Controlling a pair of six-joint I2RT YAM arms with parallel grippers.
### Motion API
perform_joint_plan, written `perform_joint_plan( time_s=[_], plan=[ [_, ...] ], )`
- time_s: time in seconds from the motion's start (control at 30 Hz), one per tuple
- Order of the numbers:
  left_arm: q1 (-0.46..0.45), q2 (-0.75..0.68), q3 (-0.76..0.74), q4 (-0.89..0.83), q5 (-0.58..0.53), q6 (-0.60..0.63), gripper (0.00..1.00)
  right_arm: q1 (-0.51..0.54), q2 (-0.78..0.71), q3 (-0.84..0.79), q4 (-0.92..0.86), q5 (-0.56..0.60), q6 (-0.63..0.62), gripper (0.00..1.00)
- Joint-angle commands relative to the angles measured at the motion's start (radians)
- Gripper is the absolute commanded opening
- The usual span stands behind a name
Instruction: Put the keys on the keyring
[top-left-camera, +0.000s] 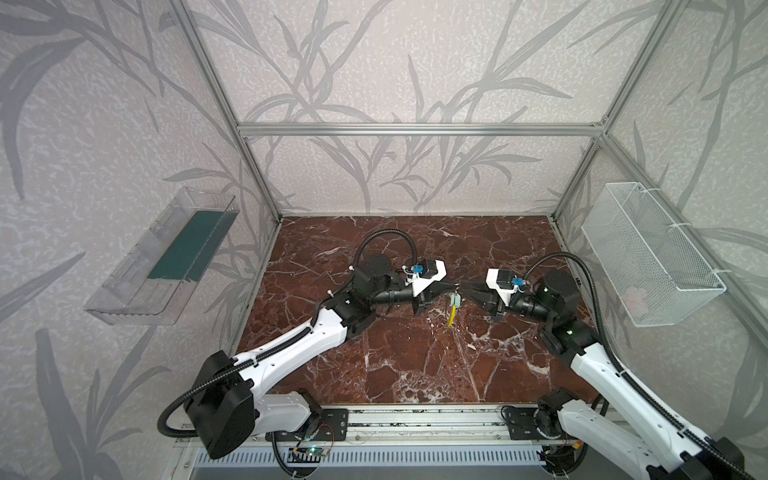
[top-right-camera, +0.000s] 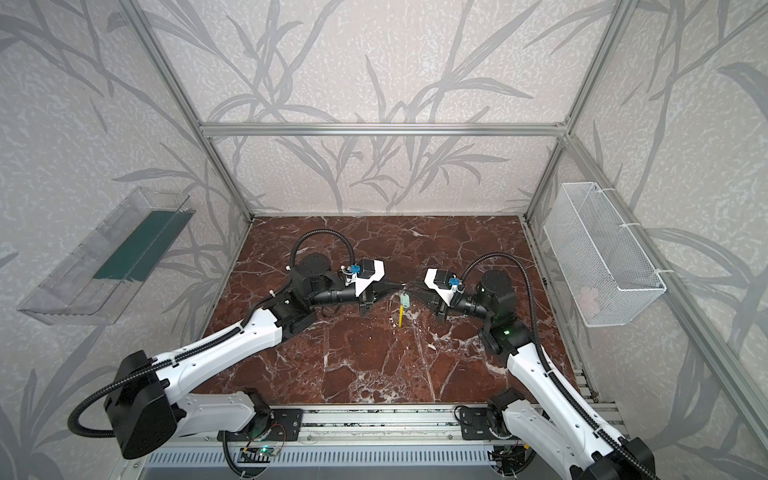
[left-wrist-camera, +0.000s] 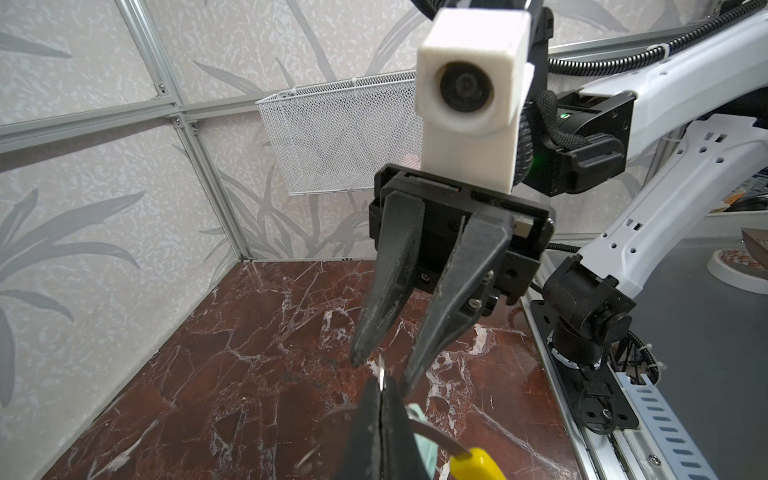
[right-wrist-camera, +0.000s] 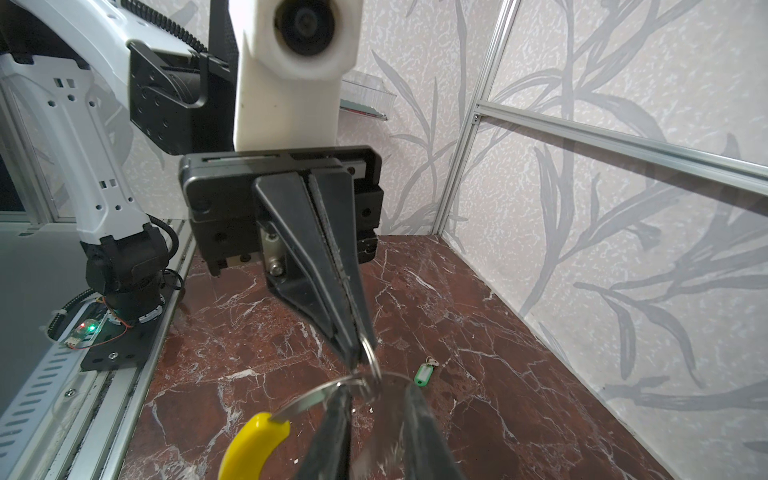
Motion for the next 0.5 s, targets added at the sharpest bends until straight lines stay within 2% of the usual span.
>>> perform_joint_plan(
  time_s=[0.0,0.17,0.4,0.47],
  plan=[
    [0.005,-0.016,0.039,0.004,0.034,0.012,0.00,0.004,0.013,0.031,0.024,-0.026,0.010,0.22],
    [0.005,-0.014,0.045,-0.010,0.037,0.020,0.00,0.006,0.015,0.030,0.053,-0.032,0.026,0.18],
    [0.004,-0.008,0.049,-0.015,0.040,0.026,0.00,0.006,0.007,0.030,0.048,-0.044,0.027,0.17],
    [0.004,-0.005,0.049,-0.011,0.041,0.026,0.00,0.006,0.013,0.035,0.034,-0.057,0.025,0.12]
  ],
)
